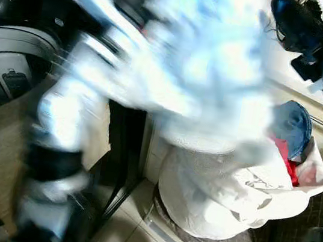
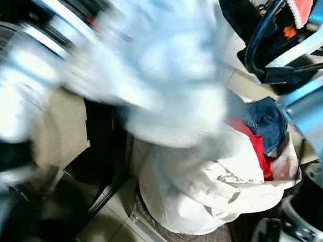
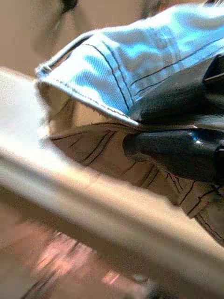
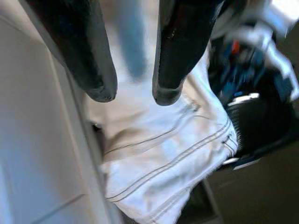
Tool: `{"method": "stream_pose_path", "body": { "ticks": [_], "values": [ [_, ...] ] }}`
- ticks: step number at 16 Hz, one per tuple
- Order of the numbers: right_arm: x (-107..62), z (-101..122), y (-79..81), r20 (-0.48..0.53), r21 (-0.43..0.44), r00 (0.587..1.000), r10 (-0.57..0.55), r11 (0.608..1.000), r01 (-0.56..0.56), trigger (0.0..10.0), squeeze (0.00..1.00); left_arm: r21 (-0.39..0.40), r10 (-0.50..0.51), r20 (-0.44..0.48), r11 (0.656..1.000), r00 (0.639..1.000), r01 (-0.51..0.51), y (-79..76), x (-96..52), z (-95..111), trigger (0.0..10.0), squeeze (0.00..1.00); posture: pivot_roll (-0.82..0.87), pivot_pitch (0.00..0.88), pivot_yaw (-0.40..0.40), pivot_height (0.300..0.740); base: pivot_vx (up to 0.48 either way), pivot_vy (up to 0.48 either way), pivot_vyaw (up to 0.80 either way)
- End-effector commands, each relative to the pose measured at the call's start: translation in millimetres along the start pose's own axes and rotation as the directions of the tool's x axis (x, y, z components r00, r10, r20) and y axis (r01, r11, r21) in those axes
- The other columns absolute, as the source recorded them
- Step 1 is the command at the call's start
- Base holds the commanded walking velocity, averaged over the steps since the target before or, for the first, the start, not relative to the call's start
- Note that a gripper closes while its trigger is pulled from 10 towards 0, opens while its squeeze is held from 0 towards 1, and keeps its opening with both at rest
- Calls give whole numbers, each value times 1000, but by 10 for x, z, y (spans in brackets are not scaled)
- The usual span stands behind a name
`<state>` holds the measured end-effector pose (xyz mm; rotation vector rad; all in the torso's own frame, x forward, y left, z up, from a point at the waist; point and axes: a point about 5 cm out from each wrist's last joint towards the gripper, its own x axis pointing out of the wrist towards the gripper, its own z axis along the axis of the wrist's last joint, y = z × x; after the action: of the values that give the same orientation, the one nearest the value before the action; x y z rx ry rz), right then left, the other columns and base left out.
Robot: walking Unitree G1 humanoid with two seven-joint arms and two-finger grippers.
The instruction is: Clothes washing
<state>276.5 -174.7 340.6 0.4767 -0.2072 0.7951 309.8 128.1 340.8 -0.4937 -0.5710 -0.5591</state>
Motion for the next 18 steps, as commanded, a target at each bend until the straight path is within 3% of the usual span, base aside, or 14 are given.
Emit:
{"method": "stream_pose_path", "body": {
  "ticks": [1,2,3,4,5,6,7,8,9,11,12,14,15,18],
  "values": [
    [-20,-18,39,-25,-42,999,22,999,-23,10000,0,97,13,84,995,996,-21,86,104,294,0,0,-88,30,-40,740,0,0,0],
    [-26,-37,36,-36,-57,999,24,998,-27,10000,0,217,54,120,973,991,-80,236,214,552,0,0,-81,26,-44,740,0,0,0],
    [-24,-49,35,-40,-60,999,25,998,-28,10000,0,261,77,133,959,988,-110,295,257,649,0,0,-77,25,-47,740,0,0,0],
    [-10,-89,36,-52,-66,998,29,997,-32,10000,0,396,111,171,902,979,-171,410,382,869,0,0,-69,22,-49,740,0,0,0],
    [10,-136,37,-69,-72,997,32,997,-37,10000,0,531,142,207,814,968,-233,511,499,1090,0,0,-66,22,-47,740,0,0,0],
    [25,-176,37,-88,-84,996,27,996,-34,10000,0,610,154,215,750,964,-256,556,562,1186,0,0,-66,19,-43,740,0,0,0],
    [44,-258,43,-126,-112,992,13,993,-27,10000,0,718,187,204,639,961,-277,643,639,1276,0,0,-68,19,-34,740,0,0,0],
    [56,-323,47,-151,-130,988,2,991,-22,10000,0,768,218,195,572,956,-287,714,667,1286,0,0,-71,18,-28,740,0,0,0],
    [51,-441,64,-187,-135,982,-13,991,-12,10000,0,849,319,147,445,936,-285,910,627,1137,0,0,-79,20,-16,740,0,0,0],
    [38,-539,81,-215,-136,976,-21,991,-8,10000,0,916,427,164,269,889,-298,1124,536,1039,0,0,-87,19,-8,740,0,0,0],
    [25,-607,88,-238,-140,971,-31,990,-2,10000,0,957,492,187,102,850,-270,1263,450,985,0,0,-89,20,-6,740,0,0,0],
    [5,-711,77,-271,-155,960,-65,988,23,10000,0,973,556,221,-187,801,-138,1467,301,961,0,0,-96,19,-3,740,0,0,0],
    [-10,-745,72,-281,-161,957,-78,986,33,10000,0,963,605,200,-268,771,-39,1572,218,933,0,0,-95,21,-5,740,0,0,0],
    [-24,-783,70,-294,-165,952,-86,986,38,10000,0,959,688,148,-274,710,65,1703,100,868,0,0,-93,21,-8,740,0,0,0]
  ]
}}
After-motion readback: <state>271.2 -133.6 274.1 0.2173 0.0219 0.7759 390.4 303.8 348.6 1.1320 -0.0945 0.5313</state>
